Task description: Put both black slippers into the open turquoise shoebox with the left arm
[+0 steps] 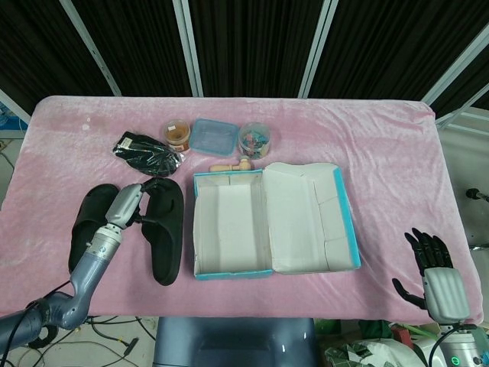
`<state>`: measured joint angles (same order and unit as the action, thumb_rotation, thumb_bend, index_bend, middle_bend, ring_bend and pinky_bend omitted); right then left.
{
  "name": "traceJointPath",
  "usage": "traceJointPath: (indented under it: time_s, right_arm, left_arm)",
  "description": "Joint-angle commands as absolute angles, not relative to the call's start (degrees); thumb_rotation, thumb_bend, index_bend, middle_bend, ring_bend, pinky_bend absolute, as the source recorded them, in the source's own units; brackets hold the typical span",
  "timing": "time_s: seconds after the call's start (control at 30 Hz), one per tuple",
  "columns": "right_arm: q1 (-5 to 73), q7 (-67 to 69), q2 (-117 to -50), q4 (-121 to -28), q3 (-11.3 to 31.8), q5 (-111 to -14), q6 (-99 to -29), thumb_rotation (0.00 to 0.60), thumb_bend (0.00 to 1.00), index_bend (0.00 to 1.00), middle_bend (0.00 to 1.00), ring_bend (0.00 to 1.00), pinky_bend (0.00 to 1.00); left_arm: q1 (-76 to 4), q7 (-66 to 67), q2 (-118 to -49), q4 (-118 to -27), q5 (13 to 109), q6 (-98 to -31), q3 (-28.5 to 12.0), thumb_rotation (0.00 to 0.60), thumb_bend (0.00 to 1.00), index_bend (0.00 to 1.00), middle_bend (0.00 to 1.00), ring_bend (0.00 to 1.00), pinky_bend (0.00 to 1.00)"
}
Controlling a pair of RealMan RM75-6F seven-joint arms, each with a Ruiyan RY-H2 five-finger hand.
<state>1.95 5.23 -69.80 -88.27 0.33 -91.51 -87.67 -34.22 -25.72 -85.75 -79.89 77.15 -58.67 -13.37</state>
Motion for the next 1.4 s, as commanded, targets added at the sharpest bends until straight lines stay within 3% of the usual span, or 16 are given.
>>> traceJointPath:
  time_s: [0.03, 0.23, 0.7, 1.0, 1.4]
  right_arm:
    - [1.89, 5.37, -69.76, -88.18, 0.32, -91.47, -87.74, 0.600, 0.19, 0.00, 0.03, 0.00, 0.04]
    - [1.70, 5.88, -69.61, -87.96, 0.34, -91.45, -88.07, 0.600, 0.19, 0.00, 0.02, 0.00, 0.04]
    - [0.57, 7.39, -68.95, -87.06, 0.46, -90.26, -88.98, 0.600, 0.19, 0.00, 0.03, 0.00, 0.04]
    - [0.24, 7.58, -68.67, -87.01, 0.64, -89.55, -88.85, 0.600, 0.19, 0.00, 0.02, 0.00, 0.04]
    - [0.36, 7.05, -68.48, -87.46, 0.85, -89.32, -88.38, 0.600, 0.19, 0.00, 0.03, 0.00, 0.04]
  left_arm:
    - [-34.34, -31.85, -87.28, -81.12, 81.46, -63.91, -15.23, 0.600, 0.12, 0.33, 0.58, 0.48, 0.41]
    - [-37.29, -28.87, -97.07, -77.53, 83.20, -71.72, -18.71, 0.600, 0.12, 0.33, 0.57, 0.48, 0.41]
    - [-47.19, -27.32, -112.96, -63.79, 82.91, -72.68, -22.21, 0.600, 0.12, 0.31, 0.57, 0.48, 0.41]
    - [-50.82, -29.05, -118.37, -54.98, 82.27, -73.22, -23.30, 0.600, 0.12, 0.31, 0.57, 0.48, 0.41]
    - [-53.66, -32.36, -124.18, -43.09, 84.40, -77.37, -21.81, 0.600, 0.13, 0.31, 0.57, 0.48, 0.41]
